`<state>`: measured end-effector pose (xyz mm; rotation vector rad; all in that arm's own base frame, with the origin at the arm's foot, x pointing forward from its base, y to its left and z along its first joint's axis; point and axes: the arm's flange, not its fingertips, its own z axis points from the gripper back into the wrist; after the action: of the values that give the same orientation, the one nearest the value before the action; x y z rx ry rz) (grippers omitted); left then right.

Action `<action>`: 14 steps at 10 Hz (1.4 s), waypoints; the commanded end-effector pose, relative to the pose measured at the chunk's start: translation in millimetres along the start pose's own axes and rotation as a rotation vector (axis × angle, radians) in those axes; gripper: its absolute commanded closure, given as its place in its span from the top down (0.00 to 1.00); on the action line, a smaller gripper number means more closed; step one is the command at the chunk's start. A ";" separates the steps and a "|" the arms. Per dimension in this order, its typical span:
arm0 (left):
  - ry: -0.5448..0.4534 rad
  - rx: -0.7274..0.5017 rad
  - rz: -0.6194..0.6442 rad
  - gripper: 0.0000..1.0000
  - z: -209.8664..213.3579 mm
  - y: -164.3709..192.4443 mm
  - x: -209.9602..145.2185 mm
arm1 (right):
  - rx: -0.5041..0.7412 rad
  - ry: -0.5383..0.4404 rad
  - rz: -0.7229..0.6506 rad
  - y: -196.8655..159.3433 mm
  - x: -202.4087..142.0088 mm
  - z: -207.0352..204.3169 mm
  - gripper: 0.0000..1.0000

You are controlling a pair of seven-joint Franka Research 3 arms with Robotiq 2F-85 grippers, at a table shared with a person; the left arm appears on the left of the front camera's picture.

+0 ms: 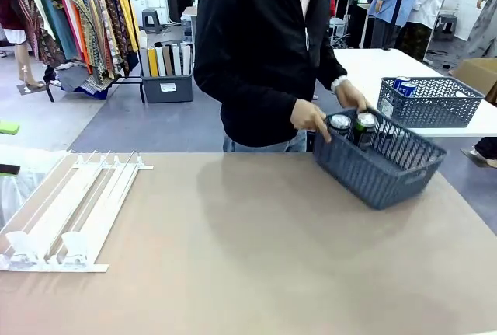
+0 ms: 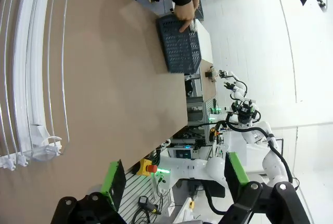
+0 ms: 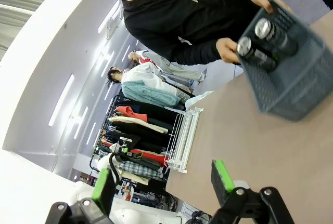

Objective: Retrieve and store the cans from the dispenser.
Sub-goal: Pick up one can from the Automatic Can Dispenser and place it in the middle of the table.

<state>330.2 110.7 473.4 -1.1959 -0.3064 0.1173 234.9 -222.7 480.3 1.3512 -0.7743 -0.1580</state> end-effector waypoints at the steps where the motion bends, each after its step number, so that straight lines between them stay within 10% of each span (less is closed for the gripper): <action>1: 0.010 0.006 0.004 1.00 1.7 -1.6 -2.2 | 0.022 -0.020 0.012 2.8 3.0 -2.2 1.00; 14: 0.010 0.006 0.004 1.00 1.7 -1.6 -2.2 | 0.022 -0.020 0.012 2.8 3.0 -2.2 1.00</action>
<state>330.1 110.7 473.4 -1.1962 -0.3061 0.1171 234.9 -222.7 480.3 1.3512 -0.7743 -0.1580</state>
